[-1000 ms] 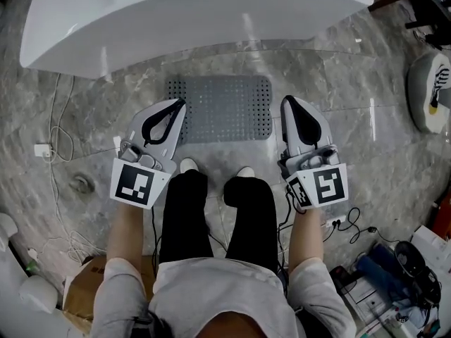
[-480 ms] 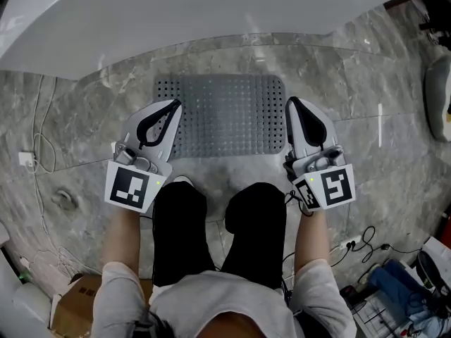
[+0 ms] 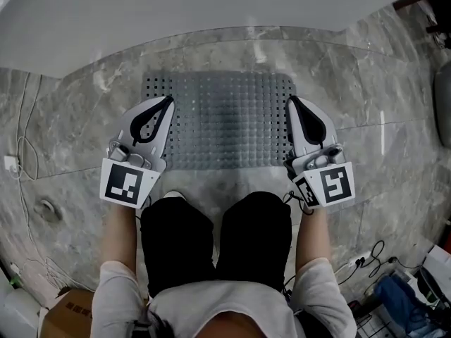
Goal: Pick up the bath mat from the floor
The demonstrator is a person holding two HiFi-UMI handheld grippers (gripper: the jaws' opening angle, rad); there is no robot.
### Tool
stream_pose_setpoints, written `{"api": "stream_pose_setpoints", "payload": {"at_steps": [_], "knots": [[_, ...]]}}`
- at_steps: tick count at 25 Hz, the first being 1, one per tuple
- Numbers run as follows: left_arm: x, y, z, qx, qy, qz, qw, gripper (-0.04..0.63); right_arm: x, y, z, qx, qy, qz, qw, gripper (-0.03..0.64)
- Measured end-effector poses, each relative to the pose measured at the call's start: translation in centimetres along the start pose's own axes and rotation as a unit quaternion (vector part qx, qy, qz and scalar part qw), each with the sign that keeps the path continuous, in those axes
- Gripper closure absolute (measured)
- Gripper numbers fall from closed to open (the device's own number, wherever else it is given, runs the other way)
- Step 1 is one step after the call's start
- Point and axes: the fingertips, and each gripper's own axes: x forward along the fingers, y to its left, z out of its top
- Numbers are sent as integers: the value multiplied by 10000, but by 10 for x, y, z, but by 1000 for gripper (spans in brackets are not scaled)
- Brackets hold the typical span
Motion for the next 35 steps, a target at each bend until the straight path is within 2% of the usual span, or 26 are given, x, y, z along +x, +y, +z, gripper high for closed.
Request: {"api": "stream_pose_setpoints", "payload": {"at_steps": [18,25,31,35], "knots": [[-2,-10,-59,1,81,184,9998,594,-4,1,-54,-49,25,11,10000,617],[-2,1,-87,-17,146,435,9989,592,-7,-15,-83,233,60,-87,9997,587],[2,10,-130,-431,617,464,9961,552,-8,-29,-120,325,350,-120,9988,528],[1,12,-156,-481,888,512,9936,517,-12,-35,-146,356,582,-152,9976,499]]}}
